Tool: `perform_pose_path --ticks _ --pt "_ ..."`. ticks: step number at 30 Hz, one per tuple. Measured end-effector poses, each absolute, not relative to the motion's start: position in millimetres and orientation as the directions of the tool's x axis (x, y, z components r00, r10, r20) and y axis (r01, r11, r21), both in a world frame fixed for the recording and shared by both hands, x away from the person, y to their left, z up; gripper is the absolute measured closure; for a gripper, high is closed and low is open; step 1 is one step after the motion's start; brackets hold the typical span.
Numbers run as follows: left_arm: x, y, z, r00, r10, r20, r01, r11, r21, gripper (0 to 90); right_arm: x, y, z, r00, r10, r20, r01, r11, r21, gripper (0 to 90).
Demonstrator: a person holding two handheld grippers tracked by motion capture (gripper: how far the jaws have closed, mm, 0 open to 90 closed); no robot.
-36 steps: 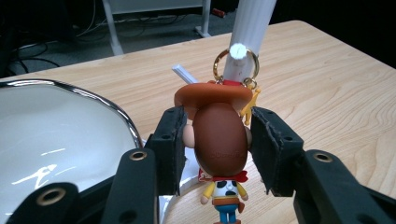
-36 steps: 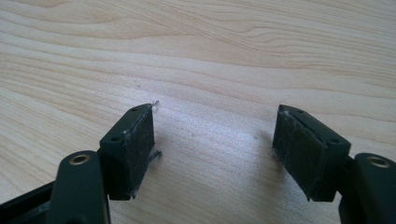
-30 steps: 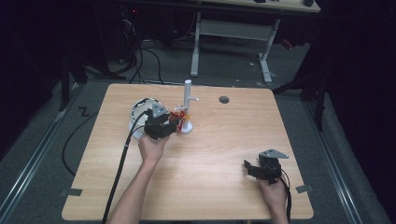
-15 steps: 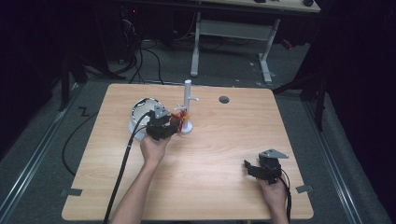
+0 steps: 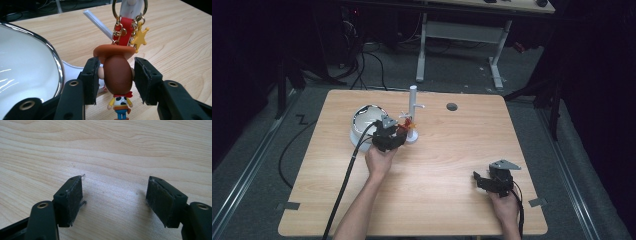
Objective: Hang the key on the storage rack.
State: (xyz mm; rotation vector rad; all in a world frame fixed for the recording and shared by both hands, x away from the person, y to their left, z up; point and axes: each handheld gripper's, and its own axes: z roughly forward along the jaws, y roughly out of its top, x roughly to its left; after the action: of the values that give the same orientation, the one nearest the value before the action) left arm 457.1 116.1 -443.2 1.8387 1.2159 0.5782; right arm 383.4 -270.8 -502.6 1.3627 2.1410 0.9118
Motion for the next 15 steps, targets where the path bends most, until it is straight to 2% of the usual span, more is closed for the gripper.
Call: perform_pose_path --ticks 15 --pt "460 116 -455 0.418 0.905 -0.084 0.545 -0.176 0.820 56.2 383 -271 -503 -0.417 0.909 -0.017 0.618 0.297 0.728 29.8"
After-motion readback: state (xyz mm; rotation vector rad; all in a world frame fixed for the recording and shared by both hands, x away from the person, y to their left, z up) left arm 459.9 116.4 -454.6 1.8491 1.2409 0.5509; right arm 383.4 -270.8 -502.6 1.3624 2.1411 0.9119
